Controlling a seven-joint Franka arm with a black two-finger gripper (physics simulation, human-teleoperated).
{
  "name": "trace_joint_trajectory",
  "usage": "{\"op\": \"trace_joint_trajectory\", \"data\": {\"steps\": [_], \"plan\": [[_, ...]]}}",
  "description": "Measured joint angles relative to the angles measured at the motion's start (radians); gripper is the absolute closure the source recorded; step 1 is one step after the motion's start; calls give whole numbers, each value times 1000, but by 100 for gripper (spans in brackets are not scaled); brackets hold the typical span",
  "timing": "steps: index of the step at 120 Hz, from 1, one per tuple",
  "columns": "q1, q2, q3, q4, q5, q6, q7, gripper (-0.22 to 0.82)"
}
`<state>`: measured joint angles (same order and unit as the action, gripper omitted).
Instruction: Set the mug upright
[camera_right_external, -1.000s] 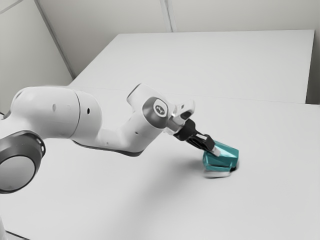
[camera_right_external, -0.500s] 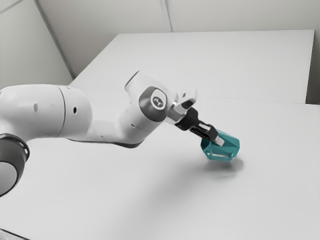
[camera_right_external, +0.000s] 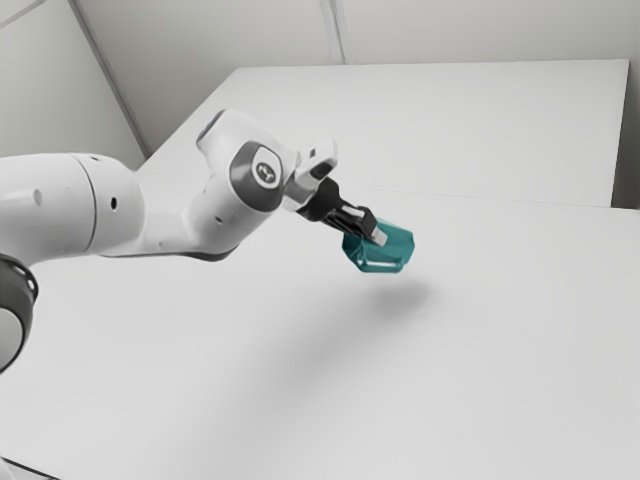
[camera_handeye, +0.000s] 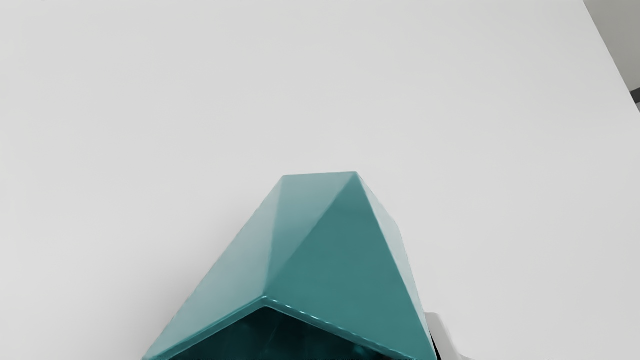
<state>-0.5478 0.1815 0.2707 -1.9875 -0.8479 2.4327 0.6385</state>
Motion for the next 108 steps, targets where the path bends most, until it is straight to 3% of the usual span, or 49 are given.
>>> {"op": "trace_joint_trajectory", "data": {"steps": [44, 87, 108], "plan": [[126, -105, 10, -68, 448, -77, -123, 79], [154, -94, 9, -61, 741, -239, -247, 79], [169, -36, 10, -16, 801, -287, -289, 79]]}}
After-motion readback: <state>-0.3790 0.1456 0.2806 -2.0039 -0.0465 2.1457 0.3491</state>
